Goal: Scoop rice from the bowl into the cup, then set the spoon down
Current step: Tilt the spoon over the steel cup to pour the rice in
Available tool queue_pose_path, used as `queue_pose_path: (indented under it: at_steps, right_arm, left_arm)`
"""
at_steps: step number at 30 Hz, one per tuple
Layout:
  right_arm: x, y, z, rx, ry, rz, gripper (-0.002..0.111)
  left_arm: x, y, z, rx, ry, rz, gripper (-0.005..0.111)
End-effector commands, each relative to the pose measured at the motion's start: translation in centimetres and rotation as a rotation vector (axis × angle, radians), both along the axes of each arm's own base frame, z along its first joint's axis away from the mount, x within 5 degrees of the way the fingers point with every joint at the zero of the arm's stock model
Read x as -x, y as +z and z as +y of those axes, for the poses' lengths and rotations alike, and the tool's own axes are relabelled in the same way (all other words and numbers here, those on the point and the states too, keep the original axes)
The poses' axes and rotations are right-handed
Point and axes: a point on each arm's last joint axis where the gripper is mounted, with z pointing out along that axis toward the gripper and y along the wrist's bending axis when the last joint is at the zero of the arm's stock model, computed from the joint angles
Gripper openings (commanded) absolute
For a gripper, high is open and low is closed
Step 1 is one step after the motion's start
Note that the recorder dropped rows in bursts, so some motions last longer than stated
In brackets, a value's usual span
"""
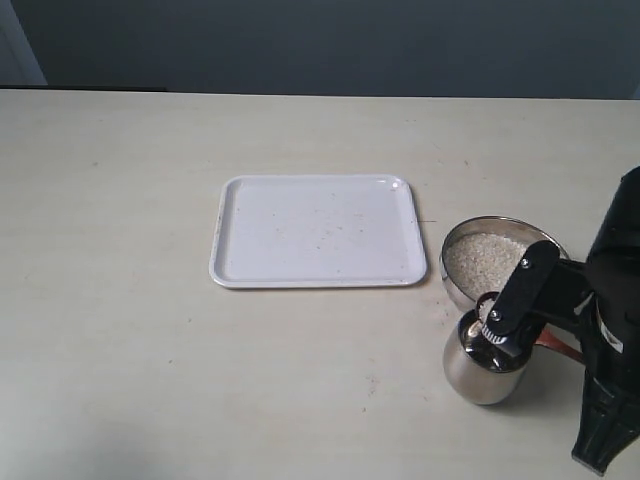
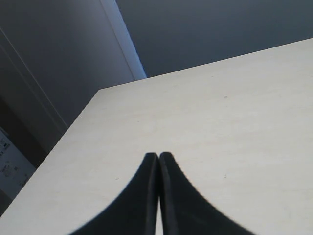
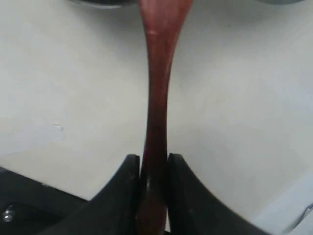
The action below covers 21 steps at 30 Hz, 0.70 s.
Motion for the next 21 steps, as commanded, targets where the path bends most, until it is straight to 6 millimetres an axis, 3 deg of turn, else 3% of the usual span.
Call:
queue_pose_path:
  at_steps: [1, 8, 21]
  right_arm:
    - [0.0, 0.0, 0.4, 0.019, 0.033, -0.036, -0.001]
    - [-0.1, -1.0, 1.1, 0.073, 0.065, -0.012, -0.001]
    - [-0.2, -0.9, 1.4, 0.108, 0.124, -0.064, -0.001]
  left_arm:
    - [-0.1, 0.1, -0.1, 0.009, -0.013, -0.007, 0.001]
    - [-0.1, 0.1, -0.1, 0.009, -0.013, -0.007, 0.001]
    - [-0.1, 0.1, -0.1, 0.009, -0.013, -0.007, 0.001]
